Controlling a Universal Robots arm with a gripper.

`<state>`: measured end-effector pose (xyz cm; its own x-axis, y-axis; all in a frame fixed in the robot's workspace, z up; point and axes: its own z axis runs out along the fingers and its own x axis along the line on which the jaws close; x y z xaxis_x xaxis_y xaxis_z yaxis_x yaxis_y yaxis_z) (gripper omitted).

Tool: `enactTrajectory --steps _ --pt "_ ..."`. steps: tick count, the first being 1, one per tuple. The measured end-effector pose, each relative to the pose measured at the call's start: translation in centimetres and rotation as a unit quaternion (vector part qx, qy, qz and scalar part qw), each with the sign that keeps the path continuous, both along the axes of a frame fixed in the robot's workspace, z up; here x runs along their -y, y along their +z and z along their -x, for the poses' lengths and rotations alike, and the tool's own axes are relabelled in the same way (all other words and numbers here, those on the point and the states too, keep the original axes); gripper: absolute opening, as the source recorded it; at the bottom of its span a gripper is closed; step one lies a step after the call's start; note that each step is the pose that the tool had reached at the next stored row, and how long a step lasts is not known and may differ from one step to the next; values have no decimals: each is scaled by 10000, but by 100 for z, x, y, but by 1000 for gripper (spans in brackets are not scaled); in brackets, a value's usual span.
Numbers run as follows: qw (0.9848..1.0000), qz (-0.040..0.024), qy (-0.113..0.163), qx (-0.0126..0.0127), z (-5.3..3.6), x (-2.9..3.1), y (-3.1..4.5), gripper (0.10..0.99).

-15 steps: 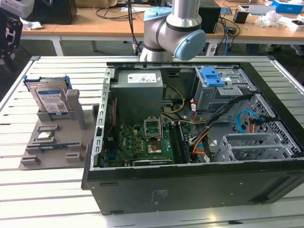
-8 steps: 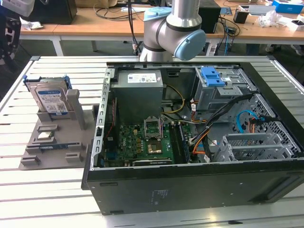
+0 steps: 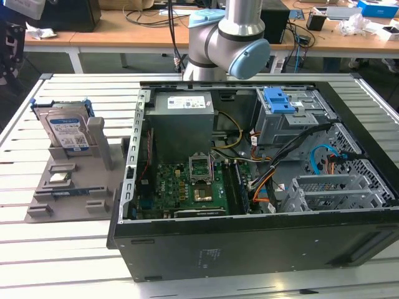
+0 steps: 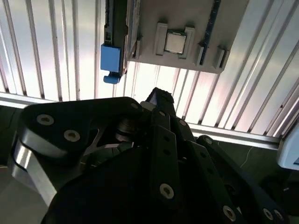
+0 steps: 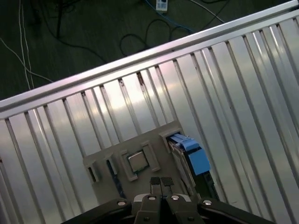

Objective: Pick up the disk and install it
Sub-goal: 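Pick up the disk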

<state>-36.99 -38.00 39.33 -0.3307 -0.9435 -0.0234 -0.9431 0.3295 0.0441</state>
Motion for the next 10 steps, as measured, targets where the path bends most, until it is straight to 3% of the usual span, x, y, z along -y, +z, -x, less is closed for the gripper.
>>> enactTrajectory --steps 6,10 --pt "9990 0 437 0 -1 0 0 106" --pt "9968 0 804 0 -1 0 0 106"
